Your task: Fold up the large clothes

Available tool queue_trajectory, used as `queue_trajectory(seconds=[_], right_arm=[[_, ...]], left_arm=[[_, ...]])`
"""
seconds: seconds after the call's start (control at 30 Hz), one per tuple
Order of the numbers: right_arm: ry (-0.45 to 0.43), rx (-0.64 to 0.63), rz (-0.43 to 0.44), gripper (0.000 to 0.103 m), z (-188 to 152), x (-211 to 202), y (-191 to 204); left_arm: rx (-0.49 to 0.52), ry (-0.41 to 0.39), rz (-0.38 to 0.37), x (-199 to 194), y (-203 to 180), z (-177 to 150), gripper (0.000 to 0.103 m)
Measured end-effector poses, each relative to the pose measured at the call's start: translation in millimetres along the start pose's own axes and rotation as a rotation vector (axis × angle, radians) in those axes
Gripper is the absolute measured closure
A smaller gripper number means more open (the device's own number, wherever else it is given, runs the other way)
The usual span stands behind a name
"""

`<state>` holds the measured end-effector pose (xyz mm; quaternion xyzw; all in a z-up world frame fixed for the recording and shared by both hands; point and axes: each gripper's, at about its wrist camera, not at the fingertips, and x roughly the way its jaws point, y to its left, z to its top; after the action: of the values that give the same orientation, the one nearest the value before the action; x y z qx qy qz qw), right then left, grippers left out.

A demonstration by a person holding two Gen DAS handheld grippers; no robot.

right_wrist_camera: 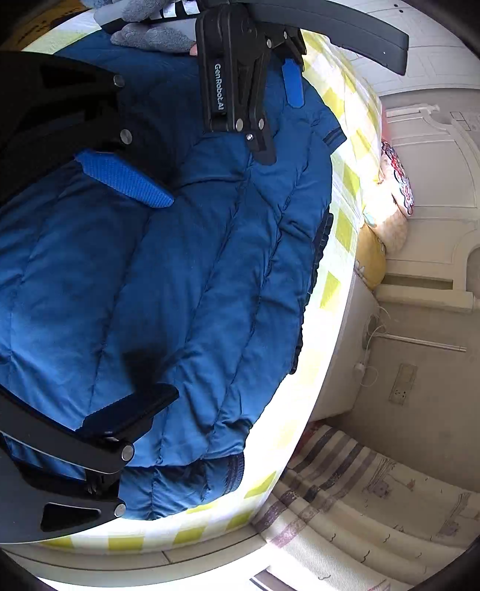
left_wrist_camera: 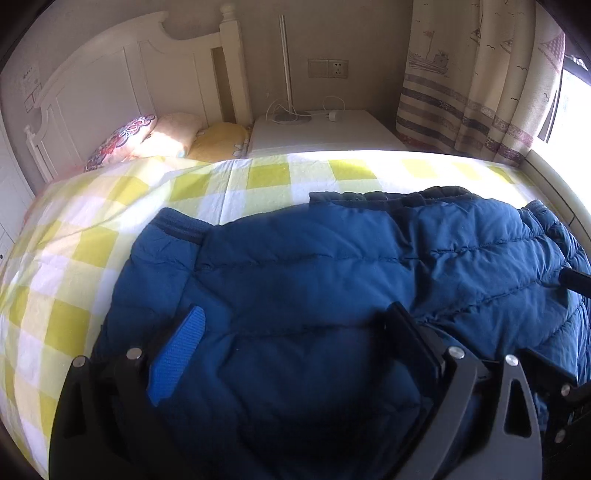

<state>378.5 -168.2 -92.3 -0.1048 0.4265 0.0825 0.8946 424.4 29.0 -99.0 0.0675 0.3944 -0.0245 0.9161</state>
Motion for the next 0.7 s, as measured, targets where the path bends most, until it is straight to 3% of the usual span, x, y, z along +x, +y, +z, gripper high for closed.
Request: queue_trajectory(seconds=[0.07, 0.13, 0.2, 0.23, 0.4, 0.53, 0.6, 0.67, 0.7], right_arm=[[-0.022, 0.061, -0.088, 0.012, -13.9, -9.5, -32.7], [-0.001, 0.167, -0.111, 0.011, -35.9, -3.9, -71.2], [-0.028, 0.311, 0.039, 0.011, -60.1, 6.5, -106.0], [-0.051, 0.356, 0.075, 0.012, -66.2, 6.0, -113.2], [-0.072, 0.255, -0.082, 0.012, -58.7, -16.3, -85.9], [-0.2, 0.164, 0.009, 0.011, -58.5, -61.2, -39.0], [-0.17, 0.08, 0.051, 0.011, -58.5, -59.2, -7.9], [-0.088, -0.006, 0.019, 0.011, -65.4, -36.4, 20.2], [-0.085, -0.011, -0.012, 0.01, -71.9, -26.5, 25.8]], left_arm=[[0.018, -0.055, 0.106, -12.8, 24.7, -10.1, 0.005], [-0.042, -0.008, 0.107, -2.5, 57.6, -24.7, 0.005], [-0.165, 0.015, -0.012, 4.5, 87.6, -36.3, 0.004], [-0.199, 0.009, -0.009, 2.8, 94.1, -37.3, 0.004], [-0.127, -0.006, 0.13, -7.8, 75.4, -34.1, 0.007], [-0.13, -0.111, 0.004, -60.9, 39.8, -38.4, 0.007], [-0.079, -0.134, -0.037, -75.5, 5.6, -39.8, 0.006], [-0.03, -0.072, -0.055, -62.3, -23.6, -46.1, 0.005], [0.0, -0.021, -0.027, -46.2, -34.1, -51.8, 0.004]])
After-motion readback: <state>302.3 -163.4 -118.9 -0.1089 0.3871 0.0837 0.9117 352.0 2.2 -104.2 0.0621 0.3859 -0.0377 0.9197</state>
